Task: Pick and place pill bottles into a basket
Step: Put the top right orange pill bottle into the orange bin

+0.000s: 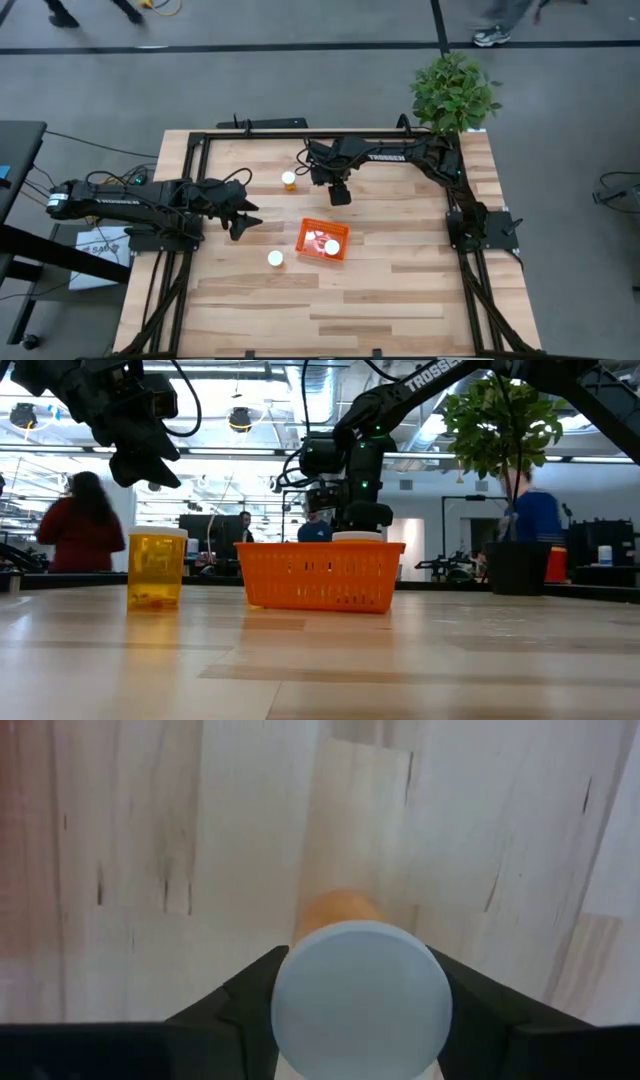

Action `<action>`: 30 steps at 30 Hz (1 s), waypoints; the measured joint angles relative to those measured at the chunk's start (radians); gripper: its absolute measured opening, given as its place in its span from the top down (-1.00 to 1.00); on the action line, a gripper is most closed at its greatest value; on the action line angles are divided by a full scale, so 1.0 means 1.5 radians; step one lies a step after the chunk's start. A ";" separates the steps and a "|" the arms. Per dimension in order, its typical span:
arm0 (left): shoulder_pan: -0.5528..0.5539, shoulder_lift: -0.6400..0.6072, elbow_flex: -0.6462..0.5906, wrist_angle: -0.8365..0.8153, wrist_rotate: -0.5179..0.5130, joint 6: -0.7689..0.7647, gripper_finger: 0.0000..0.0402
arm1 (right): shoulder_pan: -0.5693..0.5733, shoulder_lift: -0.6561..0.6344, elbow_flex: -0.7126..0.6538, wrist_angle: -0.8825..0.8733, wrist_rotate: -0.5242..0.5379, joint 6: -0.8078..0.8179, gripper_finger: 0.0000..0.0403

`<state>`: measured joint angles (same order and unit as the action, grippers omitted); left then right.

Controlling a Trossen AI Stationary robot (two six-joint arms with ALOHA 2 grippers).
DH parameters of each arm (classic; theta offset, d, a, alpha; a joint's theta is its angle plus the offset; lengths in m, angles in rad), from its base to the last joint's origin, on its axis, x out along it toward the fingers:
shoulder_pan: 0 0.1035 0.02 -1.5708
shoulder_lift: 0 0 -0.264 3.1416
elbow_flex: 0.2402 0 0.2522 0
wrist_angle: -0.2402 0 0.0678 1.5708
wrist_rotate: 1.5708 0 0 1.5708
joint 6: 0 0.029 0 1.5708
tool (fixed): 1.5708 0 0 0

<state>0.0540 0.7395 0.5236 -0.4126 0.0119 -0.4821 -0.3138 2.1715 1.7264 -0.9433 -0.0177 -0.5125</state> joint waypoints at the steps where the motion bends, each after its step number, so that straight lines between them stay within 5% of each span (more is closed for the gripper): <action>1: 0.000 0.000 0.000 0.000 0.000 0.000 -0.17 | 0.000 0.000 0.000 -0.001 0.000 0.002 0.07; 9: 0.000 0.000 0.000 0.000 0.000 0.000 -0.17 | 0.000 0.000 0.000 -0.018 0.000 0.012 -0.10; 14: 0.000 0.000 0.000 0.000 0.000 0.000 -0.17 | 0.000 0.000 0.000 -0.043 -0.002 0.012 0.08; 30: 0.000 0.000 0.000 0.000 0.000 0.000 -0.17 | 0.021 0.000 0.122 -0.156 -0.008 0.033 0.06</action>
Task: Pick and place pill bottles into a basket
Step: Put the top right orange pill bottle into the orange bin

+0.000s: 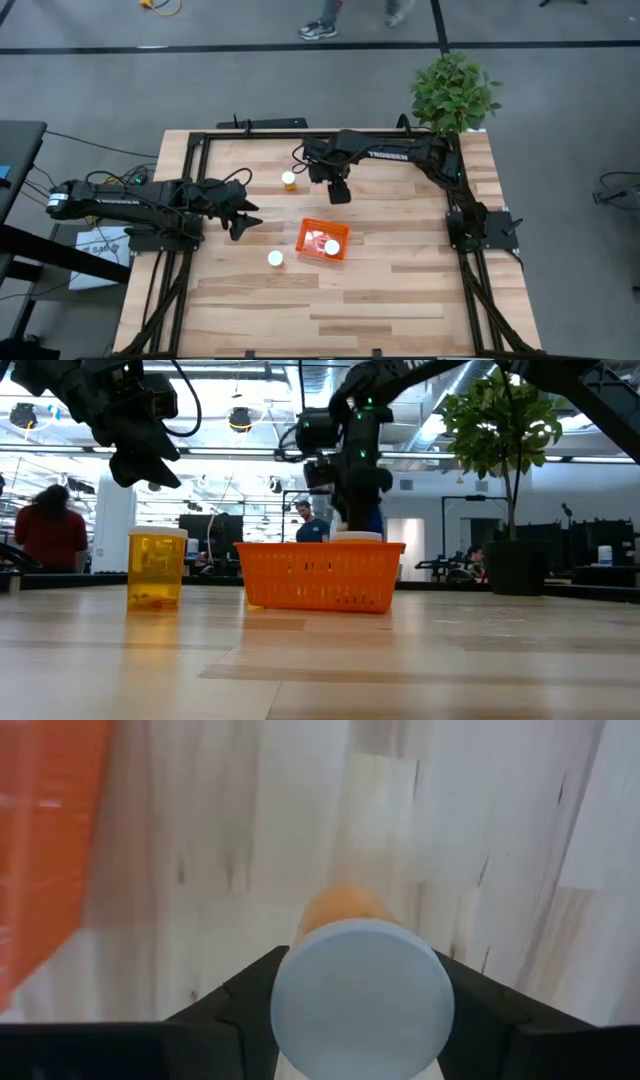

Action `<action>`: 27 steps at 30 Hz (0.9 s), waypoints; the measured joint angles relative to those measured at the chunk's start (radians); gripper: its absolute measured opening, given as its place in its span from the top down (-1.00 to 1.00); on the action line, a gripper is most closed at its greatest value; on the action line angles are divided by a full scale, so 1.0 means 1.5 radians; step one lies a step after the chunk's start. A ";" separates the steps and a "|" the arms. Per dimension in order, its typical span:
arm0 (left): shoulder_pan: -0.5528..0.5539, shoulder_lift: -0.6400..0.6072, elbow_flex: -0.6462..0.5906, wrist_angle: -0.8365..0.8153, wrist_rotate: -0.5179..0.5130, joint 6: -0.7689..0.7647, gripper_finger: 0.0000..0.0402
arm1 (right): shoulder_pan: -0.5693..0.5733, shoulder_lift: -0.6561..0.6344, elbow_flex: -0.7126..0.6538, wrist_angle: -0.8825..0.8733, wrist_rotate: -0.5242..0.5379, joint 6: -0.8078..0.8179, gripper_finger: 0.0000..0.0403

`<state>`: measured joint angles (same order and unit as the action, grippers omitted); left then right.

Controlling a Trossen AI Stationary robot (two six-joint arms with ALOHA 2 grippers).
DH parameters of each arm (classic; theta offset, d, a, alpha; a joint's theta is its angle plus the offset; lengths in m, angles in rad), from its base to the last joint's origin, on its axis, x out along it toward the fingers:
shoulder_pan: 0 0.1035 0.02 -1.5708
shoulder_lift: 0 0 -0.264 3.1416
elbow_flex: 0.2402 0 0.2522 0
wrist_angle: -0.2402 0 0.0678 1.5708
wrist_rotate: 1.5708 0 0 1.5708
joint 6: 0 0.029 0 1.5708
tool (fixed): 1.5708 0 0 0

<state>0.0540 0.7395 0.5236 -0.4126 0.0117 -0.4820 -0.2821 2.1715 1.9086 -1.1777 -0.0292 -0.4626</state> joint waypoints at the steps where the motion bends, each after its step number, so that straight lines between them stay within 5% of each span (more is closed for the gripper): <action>1: 0.000 0.000 0.000 0.000 0.000 0.000 -0.17 | 0.005 0.000 0.013 -0.008 0.000 0.000 0.07; 13: 0.000 0.000 0.000 0.000 0.000 0.000 -0.17 | 0.099 0.000 0.137 -0.073 -0.007 0.046 0.05; 27: 0.000 0.000 0.000 0.000 0.000 0.000 -0.17 | 0.218 0.007 0.143 -0.031 -0.016 0.152 0.05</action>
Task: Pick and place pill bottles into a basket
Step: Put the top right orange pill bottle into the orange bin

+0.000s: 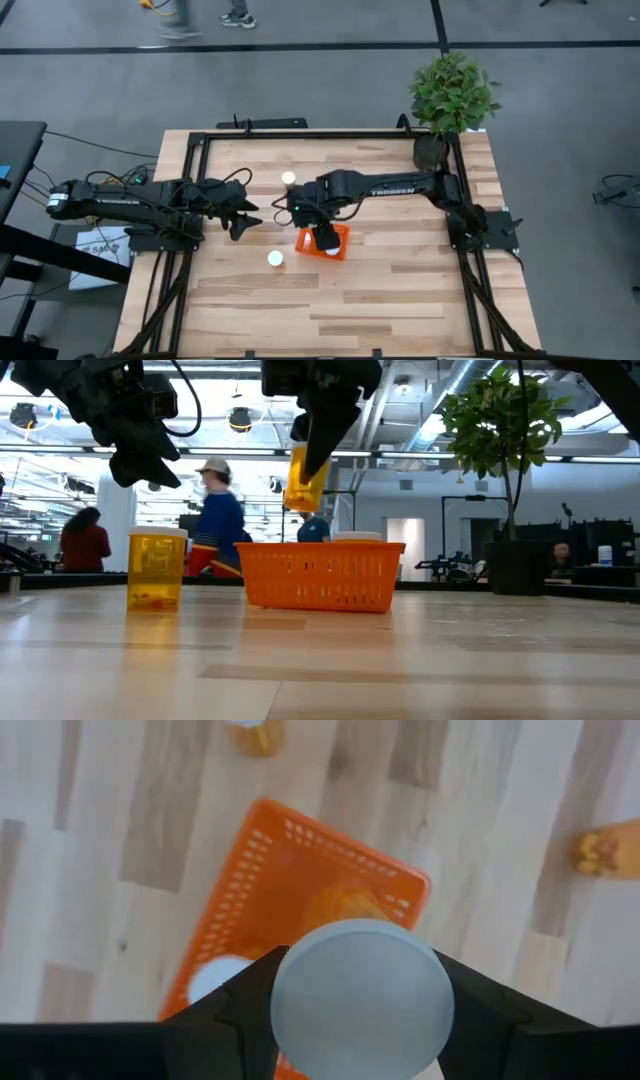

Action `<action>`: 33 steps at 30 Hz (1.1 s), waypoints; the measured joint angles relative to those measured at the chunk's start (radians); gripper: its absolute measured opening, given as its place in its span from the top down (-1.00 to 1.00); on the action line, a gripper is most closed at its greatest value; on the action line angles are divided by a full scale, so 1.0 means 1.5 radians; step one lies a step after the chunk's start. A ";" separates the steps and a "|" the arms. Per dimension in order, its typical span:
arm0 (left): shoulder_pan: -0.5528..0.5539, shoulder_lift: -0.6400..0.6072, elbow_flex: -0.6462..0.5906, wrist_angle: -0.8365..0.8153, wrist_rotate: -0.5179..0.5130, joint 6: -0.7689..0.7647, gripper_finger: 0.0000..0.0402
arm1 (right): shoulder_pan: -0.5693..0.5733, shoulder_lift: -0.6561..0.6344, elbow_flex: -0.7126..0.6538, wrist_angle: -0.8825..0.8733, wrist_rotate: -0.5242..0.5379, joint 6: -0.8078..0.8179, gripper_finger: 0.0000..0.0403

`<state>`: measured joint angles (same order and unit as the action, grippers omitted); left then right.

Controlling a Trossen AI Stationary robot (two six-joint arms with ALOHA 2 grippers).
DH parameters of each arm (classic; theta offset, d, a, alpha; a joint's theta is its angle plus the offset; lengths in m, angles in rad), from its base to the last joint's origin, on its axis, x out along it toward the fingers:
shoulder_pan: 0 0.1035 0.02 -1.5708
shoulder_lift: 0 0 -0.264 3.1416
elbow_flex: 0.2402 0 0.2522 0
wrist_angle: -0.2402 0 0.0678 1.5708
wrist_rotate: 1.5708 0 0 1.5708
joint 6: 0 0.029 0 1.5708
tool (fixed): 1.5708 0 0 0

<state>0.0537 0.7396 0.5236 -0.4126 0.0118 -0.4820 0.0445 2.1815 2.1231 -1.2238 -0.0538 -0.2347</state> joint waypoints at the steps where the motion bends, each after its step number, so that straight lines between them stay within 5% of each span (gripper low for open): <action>1: 0.000 0.000 0.000 0.000 0.000 0.000 -0.17 | 0.004 0.000 -0.001 0.006 0.000 0.005 0.07; 33: 0.000 0.000 0.000 0.000 0.000 0.000 -0.17 | 0.016 0.053 -0.009 0.033 0.010 0.071 0.07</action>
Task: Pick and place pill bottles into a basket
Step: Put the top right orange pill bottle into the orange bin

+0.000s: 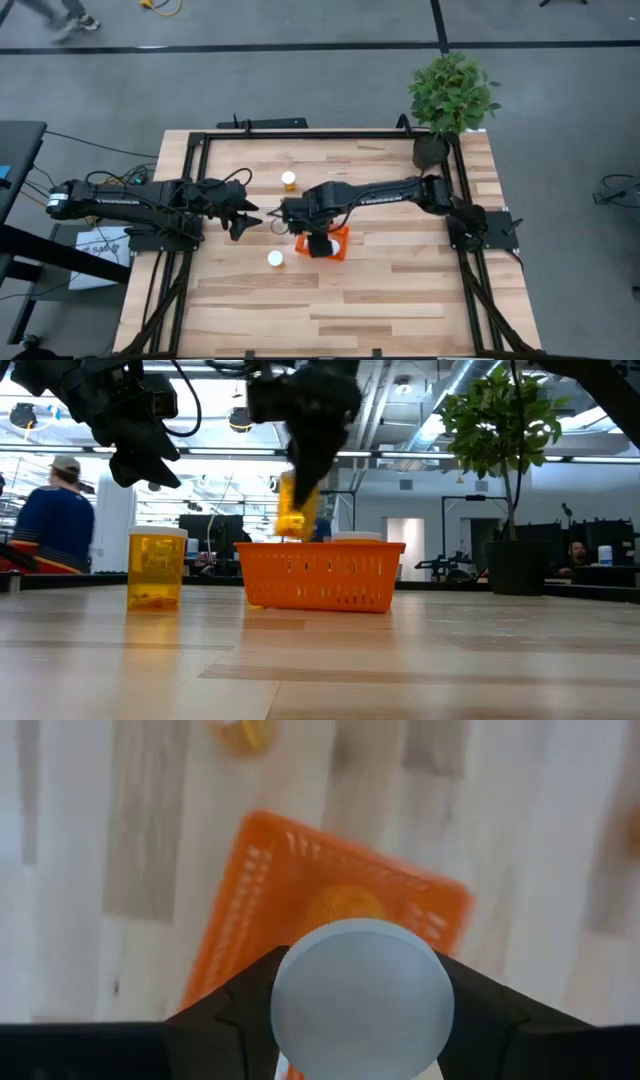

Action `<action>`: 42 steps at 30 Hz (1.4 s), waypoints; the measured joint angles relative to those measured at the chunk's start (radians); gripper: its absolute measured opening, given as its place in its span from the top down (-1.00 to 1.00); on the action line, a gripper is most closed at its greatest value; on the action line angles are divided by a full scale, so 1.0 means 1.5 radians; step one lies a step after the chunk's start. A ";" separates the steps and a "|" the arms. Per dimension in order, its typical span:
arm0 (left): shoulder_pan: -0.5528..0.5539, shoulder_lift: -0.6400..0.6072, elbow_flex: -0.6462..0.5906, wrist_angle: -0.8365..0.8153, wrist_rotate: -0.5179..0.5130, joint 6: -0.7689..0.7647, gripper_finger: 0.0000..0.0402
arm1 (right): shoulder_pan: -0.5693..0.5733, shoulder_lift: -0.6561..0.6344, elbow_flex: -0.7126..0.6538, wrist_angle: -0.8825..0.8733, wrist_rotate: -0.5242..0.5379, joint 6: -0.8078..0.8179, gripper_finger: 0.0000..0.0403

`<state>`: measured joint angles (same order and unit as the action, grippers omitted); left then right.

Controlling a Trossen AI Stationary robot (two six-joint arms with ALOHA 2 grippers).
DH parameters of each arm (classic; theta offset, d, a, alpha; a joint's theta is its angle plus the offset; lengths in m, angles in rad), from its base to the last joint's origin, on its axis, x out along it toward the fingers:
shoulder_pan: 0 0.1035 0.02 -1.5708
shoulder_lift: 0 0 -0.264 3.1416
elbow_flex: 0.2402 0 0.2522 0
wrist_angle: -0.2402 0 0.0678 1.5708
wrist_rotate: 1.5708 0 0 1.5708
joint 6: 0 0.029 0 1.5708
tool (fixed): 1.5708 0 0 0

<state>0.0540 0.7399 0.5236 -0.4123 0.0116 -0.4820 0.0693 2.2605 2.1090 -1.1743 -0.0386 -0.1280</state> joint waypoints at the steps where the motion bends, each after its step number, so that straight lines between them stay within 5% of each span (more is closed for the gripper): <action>1: 0.000 0.000 0.000 0.001 0.000 0.000 -0.17 | 0.002 0.004 -0.002 -0.014 0.000 0.000 0.05; 14: 0.000 0.000 0.000 0.001 0.000 0.000 -0.17 | 0.020 0.039 -0.001 -0.009 -0.028 -0.031 0.07; 20: 0.000 0.000 0.000 -0.001 0.000 0.000 -0.17 | 0.019 0.049 -0.001 -0.021 -0.030 -0.051 -0.06; 28: 0.000 0.000 0.000 0.000 0.000 0.000 -0.17 | 0.020 0.056 -0.002 -0.014 -0.052 -0.073 0.05; 35: 0.000 0.000 0.000 0.000 0.000 0.000 -0.17 | 0.020 0.056 -0.002 -0.012 -0.052 -0.073 -0.25; 42: 0.000 0.000 0.000 0.000 0.000 0.000 -0.17 | 0.020 0.056 -0.002 -0.012 -0.052 -0.077 -0.31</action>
<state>0.0540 0.7399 0.5236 -0.4126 0.0120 -0.4820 0.0986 2.3447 2.1063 -1.1919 -0.1161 -0.2439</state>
